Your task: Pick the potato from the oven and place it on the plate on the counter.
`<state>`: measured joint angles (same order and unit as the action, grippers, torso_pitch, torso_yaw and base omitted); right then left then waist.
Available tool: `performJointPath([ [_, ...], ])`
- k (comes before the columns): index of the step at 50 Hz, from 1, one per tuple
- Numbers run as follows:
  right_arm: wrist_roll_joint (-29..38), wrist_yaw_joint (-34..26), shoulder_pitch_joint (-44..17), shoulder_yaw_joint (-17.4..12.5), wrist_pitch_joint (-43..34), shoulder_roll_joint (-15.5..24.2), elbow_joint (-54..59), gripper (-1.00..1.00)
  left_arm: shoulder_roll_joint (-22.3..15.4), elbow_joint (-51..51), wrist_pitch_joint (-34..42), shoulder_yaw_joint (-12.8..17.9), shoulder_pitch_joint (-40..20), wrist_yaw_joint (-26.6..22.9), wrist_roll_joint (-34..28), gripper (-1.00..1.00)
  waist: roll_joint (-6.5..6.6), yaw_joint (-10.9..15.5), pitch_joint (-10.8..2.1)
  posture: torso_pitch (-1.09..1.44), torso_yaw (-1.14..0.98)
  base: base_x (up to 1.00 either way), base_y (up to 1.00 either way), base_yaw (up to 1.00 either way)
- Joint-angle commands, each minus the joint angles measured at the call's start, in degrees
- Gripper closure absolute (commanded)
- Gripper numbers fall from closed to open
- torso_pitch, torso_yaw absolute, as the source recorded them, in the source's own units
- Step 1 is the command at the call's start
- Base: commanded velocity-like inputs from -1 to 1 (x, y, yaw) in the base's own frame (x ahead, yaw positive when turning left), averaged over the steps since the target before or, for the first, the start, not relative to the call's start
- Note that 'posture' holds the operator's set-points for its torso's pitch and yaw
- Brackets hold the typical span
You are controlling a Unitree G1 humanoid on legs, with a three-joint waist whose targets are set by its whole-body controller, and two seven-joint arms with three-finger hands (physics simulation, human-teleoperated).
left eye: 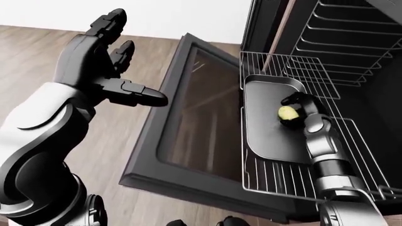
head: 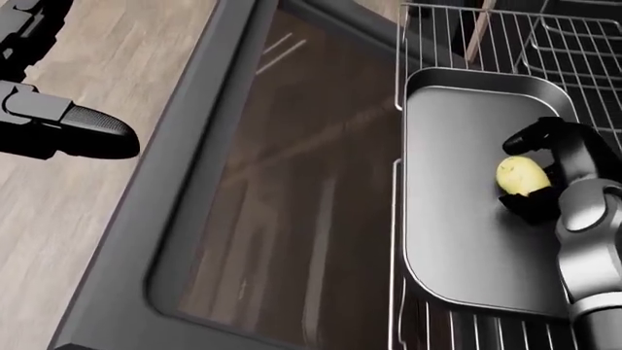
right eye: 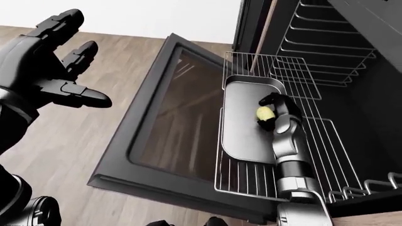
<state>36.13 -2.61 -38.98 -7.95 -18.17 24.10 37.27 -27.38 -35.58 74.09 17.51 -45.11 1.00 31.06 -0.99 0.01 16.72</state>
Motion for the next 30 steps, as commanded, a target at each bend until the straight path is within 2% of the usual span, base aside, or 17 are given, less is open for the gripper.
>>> performJointPath([
  [1, -0.4, -1.5, -0.8, 0.0, -0.3, 0.2, -1.7, 0.27, -0.7, -1.1, -1.5, 0.7, -1.7, 0.3, 0.0, -1.00, 0.13, 0.0, -1.62, 1.04, 0.00, 0.00, 0.00, 0.00],
  [5, -0.1, -2.5, -1.0, -0.4, -1.8, 0.3, -6.8, 0.53, -0.6, -0.8, -2.8, 0.2, -0.8, 0.0, -0.6, -1.00, 0.25, 0.2, -1.56, 1.08, 0.00, 0.00, 0.00, 0.00],
  [9, 0.6, -3.9, -1.3, -0.6, -3.5, 0.4, -11.4, 0.62, -0.6, -1.8, -0.6, 0.8, -1.9, 0.4, 0.0, -1.00, 0.58, 0.3, -1.30, 1.10, 0.00, 0.00, 0.00, 0.00],
  [11, 0.4, -5.0, -1.7, -0.9, -4.4, 0.3, -13.3, 0.63, -0.6, -1.2, -1.9, 0.5, -1.4, 0.1, -0.3, -1.00, 0.71, 0.4, -1.03, 1.10, 0.00, 0.00, 0.00, 0.00],
  [18, 0.5, -9.4, -2.2, -1.7, -8.6, 0.4, -23.2, 0.91, -0.9, -2.0, -0.5, 1.4, -2.0, 0.8, 0.9, -1.00, 0.92, 0.7, -0.88, 1.10, 0.00, 0.00, 0.00, 0.00],
  [30, 2.2, -17.2, -4.8, -1.0, -15.5, -0.8, -39.2, 1.00, -1.1, -1.9, -0.7, 1.3, -2.7, 1.8, 1.9, -1.00, 0.90, 0.9, -1.48, 1.10, 0.00, 0.00, 0.00, 0.00],
])
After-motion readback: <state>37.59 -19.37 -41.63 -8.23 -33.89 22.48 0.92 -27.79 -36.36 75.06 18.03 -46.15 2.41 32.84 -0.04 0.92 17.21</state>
